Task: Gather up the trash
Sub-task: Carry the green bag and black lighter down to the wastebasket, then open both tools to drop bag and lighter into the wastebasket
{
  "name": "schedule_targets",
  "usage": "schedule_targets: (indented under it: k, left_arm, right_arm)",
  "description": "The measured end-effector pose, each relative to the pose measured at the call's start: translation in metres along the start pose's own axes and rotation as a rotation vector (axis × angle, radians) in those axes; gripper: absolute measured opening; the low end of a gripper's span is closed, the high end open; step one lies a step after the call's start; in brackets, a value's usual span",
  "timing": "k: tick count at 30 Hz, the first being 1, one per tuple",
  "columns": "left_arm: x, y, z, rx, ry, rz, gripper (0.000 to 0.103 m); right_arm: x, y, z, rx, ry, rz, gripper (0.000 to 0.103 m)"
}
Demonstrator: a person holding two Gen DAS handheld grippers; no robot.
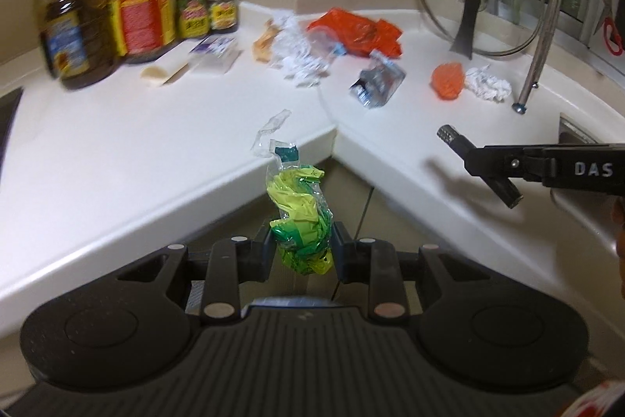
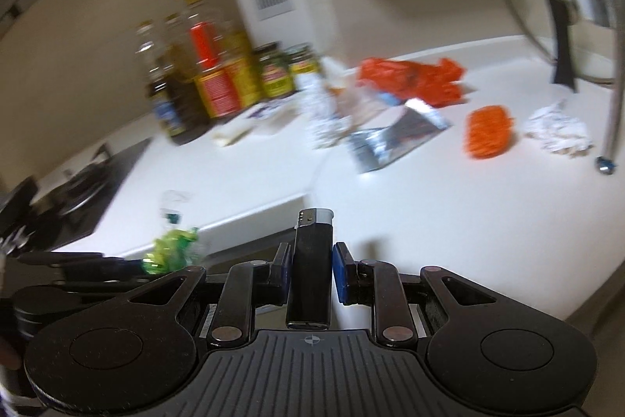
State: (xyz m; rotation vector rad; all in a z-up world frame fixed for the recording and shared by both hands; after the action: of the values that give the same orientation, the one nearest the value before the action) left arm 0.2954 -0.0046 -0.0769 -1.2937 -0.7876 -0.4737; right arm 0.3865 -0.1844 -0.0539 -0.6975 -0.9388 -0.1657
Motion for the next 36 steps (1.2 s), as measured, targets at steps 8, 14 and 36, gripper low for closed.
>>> schedule_targets:
  k: [8,14,36]
  left_arm:
    - [-0.046,-0.01,0.026,0.053,-0.035,0.082,0.026]
    - [-0.074,0.003,0.042,0.048,-0.02,0.165,0.026]
    - [-0.134,0.113,0.048,-0.077,0.223,0.357,0.028]
  right_arm:
    - [-0.033,0.018,0.043,0.113,-0.039,0.093,0.023]
    - [-0.059,0.042,0.057,0.131,-0.031,0.173,0.023]
    - [-0.141,0.125,0.021,-0.085,0.085,0.328,0.023]
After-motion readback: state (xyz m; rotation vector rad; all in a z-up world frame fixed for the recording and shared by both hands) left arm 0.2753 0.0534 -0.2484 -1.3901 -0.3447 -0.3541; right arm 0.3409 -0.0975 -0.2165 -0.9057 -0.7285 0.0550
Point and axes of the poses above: each gripper's, at about its wrist camera, not at the fingertips, and y roughly the way its jaws point, z to its left, x to its top, the point moved 3 cm from there along y, roughly the way its jaws point, and after that the axes turned 8 degrees about x, right-handed, at the moved point
